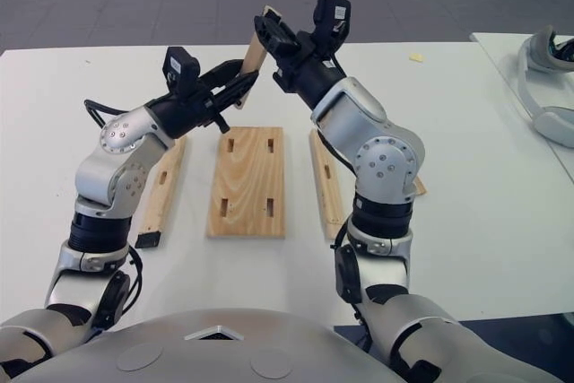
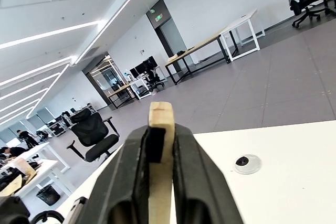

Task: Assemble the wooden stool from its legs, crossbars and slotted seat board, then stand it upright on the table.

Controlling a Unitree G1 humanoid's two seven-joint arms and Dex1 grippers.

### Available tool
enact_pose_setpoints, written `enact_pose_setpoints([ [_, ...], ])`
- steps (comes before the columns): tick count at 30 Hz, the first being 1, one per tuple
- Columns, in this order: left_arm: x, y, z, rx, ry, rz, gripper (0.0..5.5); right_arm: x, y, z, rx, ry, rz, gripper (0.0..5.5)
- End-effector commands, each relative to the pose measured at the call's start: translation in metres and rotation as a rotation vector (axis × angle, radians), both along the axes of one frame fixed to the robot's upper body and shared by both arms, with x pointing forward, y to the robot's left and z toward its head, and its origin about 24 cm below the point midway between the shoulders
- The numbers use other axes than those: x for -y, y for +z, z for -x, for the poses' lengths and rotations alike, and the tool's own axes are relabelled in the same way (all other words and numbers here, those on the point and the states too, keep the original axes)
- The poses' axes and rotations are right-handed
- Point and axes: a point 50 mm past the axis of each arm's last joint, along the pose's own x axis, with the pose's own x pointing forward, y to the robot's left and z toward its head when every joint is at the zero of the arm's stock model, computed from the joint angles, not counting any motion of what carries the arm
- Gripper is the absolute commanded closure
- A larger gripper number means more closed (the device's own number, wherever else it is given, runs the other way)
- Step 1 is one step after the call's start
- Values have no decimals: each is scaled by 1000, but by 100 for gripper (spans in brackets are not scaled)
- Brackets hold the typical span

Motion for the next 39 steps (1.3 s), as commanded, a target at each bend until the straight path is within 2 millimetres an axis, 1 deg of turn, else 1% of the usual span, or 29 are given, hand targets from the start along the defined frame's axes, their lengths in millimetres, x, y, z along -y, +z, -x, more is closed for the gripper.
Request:
enact_pose_setpoints([
  [1, -20, -11, -2, 21, 127, -52, 420, 36, -4, -13, 1, -295, 127, 507],
  [6, -25, -22, -3, -3, 165, -33, 420, 34, -4, -14, 8, -323, 146, 507],
  [7, -27, -25, -4, -17, 172, -22, 384, 33, -4, -15, 11, -321, 144, 507],
  [11, -29, -30, -5, -32, 207, -20, 321, 34, 1, -17, 41, -345, 122, 508],
  [12, -30, -31, -6, -33, 221, -19, 304, 36, 3, -18, 54, -359, 121, 508],
  [14, -33, -30, -7, -32, 255, -6, 273, 47, 4, -19, 87, -408, 174, 508],
  [16, -43, -27, -9, -20, 335, 37, 269, 60, -7, -11, 146, -453, 342, 508],
  [18, -54, -22, -9, 7, 432, 81, 269, 69, -27, 7, 175, -494, 476, 508],
  [19, -57, -21, -8, 20, 472, 93, 269, 73, -36, 16, 168, -536, 495, 508],
  [21, -66, -20, -5, 46, 552, 105, 269, 74, -52, 33, 183, -561, 553, 508],
  [24, -76, -20, 3, 61, 632, 121, 269, 70, -60, 54, 208, -558, 574, 508],
  [27, -80, -21, 9, 50, 663, 134, 269, 70, -69, 68, 232, -531, 581, 508],
  [29, -79, -22, 11, 46, 662, 131, 269, 72, -78, 74, 228, -503, 580, 508],
  [31, -78, -22, 12, 42, 655, 123, 269, 75, -94, 79, 182, -473, 562, 508],
  [33, -78, -22, 13, 39, 656, 118, 269, 75, -101, 81, 156, -458, 526, 508],
  [35, -78, -23, 15, 33, 659, 114, 269, 75, -104, 80, 140, -462, 469, 508],
  [37, -75, -26, 16, 24, 654, 112, 269, 79, -111, 74, 83, -503, 385, 508],
  [39, -72, -26, 16, 18, 641, 110, 269, 83, -118, 72, 53, -536, 354, 508],
])
